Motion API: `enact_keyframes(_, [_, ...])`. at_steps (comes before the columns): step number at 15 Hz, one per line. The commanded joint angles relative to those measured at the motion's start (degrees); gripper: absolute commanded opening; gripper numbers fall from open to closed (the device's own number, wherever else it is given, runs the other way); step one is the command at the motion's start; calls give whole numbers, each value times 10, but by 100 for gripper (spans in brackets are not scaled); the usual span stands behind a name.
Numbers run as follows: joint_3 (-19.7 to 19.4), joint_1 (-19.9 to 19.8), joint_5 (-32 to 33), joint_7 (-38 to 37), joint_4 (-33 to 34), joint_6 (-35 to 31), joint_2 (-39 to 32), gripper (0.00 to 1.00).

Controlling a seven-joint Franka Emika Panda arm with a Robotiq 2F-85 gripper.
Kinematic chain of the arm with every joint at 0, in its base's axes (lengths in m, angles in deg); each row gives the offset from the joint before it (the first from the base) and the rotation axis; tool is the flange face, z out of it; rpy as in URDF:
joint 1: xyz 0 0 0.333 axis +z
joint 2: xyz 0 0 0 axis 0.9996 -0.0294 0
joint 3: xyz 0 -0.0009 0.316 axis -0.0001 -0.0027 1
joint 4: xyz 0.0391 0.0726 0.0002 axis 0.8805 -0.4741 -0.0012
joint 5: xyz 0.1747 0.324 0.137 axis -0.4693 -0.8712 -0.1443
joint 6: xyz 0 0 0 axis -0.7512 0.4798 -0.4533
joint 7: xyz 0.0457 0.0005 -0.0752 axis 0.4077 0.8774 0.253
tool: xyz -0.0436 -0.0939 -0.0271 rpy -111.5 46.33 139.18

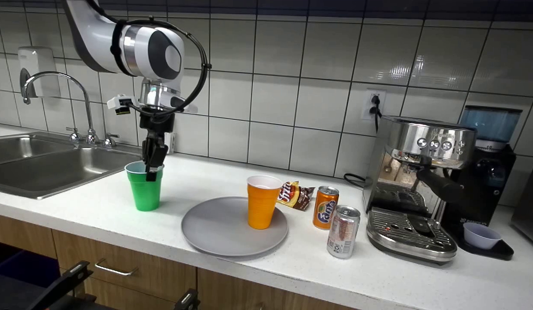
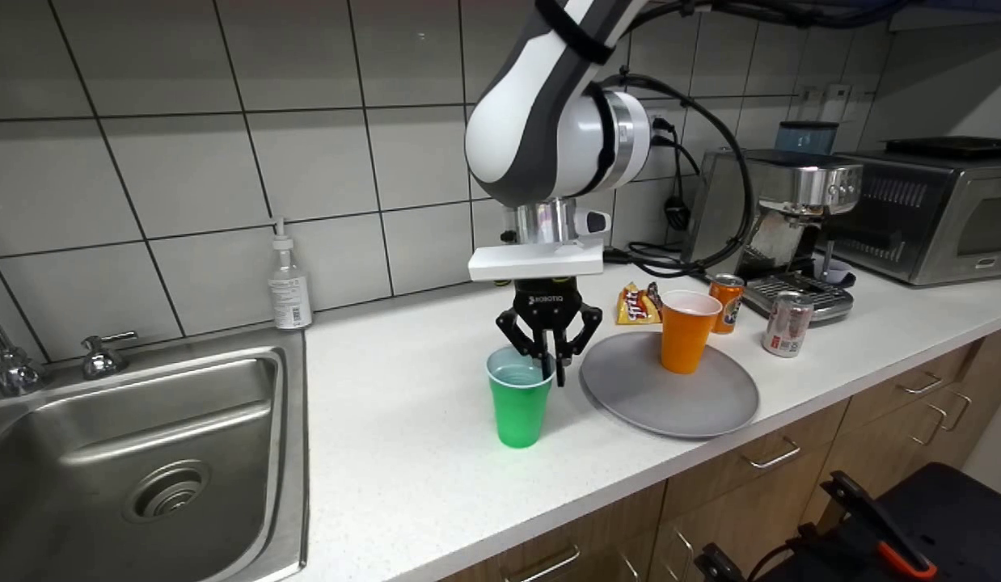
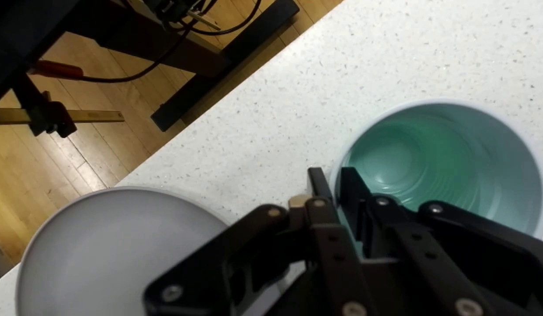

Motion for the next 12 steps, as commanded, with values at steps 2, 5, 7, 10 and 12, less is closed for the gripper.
enact_keyframes(2, [-9, 8, -17, 9, 17, 23, 1, 0])
enact_keyframes(5, [-8, 7, -29, 14, 18, 24, 8, 1])
enact_keyframes(7, [-6, 5, -44, 22, 13, 24, 17, 1])
enact_keyframes(10, [-6, 1, -72, 39, 4, 25, 36, 1])
enact_keyframes(12, [-8, -4, -92, 54, -3, 28, 52, 1])
